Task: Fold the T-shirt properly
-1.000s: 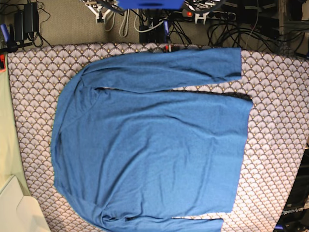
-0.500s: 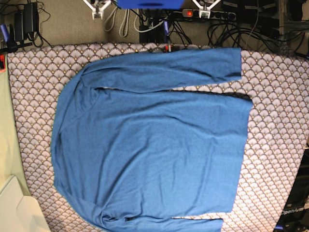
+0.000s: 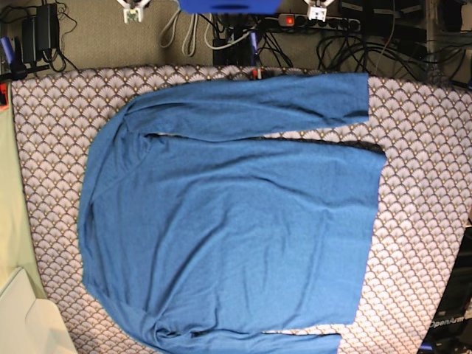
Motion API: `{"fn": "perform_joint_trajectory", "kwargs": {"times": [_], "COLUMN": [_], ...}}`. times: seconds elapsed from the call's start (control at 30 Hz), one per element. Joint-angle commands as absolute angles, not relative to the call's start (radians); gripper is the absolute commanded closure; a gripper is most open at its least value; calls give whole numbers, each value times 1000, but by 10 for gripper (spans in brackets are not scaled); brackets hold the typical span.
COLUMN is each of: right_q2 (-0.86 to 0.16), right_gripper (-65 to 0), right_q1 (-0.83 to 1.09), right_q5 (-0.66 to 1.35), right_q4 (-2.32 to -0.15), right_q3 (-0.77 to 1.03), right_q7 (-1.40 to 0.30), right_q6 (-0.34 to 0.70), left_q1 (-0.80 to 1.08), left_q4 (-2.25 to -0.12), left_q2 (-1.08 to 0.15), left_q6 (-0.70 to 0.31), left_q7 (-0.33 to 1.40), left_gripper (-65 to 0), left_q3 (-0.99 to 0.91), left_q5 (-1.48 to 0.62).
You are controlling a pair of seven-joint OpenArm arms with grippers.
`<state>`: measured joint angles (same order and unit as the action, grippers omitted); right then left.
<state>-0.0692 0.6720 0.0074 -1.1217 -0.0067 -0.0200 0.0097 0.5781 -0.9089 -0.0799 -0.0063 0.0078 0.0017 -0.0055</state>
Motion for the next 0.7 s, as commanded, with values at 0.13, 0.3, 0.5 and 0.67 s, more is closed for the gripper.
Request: {"fn": "perform_joint_trajectory", "kwargs": {"times": [0.13,0.3,0.5,0.67], "right_q2": [-94,-108,-127,-143], "right_gripper": [0,0,0,0], "right_q1": [779,857,918,995], "right_q5": [12,13,13,13], "right_q4": [-1311,-1474,-1664,-1819], "right_q3": [1,1,2,4], "right_q7": [-10,-41,-147,-159], "right_q6": [5,5,5,7], "left_q1": [719,822,924,1007], "left_q4": [-1136,-1320,-1515,-1667], "left_q2": [-99,-113,-116,-113], "left_q6": [4,8,10,10], "left_q7": [8,8,8,8], "left_gripper": [-2,-2,-3,-4], "left_q3": [-1,-2,-2,-35], "left_q5": [-8,-8,-8,-8]}}
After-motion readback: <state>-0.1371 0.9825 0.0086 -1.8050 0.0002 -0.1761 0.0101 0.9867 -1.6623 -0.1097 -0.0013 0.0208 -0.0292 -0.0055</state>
